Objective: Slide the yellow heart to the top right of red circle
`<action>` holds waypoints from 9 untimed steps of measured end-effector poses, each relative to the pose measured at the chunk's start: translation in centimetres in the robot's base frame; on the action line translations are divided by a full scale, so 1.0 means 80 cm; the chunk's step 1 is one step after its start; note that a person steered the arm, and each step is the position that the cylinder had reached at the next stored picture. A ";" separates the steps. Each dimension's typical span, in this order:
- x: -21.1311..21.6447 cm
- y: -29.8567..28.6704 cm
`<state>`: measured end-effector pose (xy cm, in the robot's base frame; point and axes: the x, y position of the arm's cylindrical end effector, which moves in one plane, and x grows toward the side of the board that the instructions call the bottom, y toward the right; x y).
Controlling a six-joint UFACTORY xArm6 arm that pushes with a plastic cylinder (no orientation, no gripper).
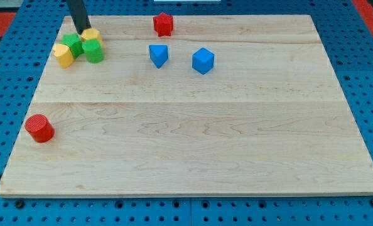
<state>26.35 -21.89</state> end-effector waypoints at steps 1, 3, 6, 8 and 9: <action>0.030 -0.017; 0.000 -0.101; 0.147 -0.047; 0.146 -0.096; 0.186 -0.043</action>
<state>41.21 -25.34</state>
